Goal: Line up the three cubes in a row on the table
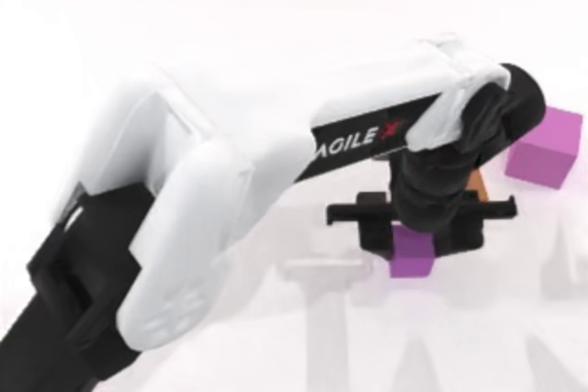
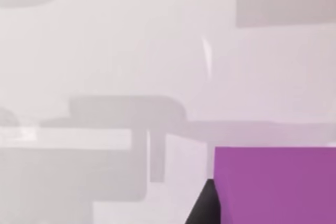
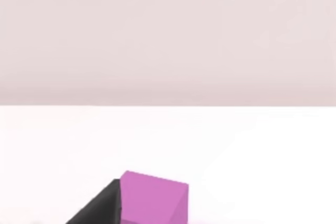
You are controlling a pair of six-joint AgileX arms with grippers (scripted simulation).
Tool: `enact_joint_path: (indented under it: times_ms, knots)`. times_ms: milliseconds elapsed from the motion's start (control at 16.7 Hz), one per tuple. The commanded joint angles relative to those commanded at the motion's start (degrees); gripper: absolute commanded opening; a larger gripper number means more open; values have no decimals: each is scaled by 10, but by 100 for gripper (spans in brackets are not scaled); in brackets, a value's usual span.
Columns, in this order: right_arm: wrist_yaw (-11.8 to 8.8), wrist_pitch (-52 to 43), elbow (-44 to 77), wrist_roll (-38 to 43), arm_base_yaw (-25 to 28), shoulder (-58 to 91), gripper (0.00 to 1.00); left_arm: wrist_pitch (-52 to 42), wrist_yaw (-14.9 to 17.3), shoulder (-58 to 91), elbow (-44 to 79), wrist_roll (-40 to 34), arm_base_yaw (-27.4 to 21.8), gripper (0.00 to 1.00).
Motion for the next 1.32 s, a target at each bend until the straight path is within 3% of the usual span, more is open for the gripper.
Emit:
enact_joint_path:
  times_ms: [420, 1020, 1320]
  knots:
    - [0, 0, 0, 0, 0, 0, 100, 0, 0, 0, 0, 0, 0, 98]
    - [0, 0, 0, 0, 0, 0, 100, -2, 0, 0, 2, 0, 0, 100]
    - [0, 0, 0, 0, 0, 0, 100, -95, 0, 1, 94, -3, 4, 100]
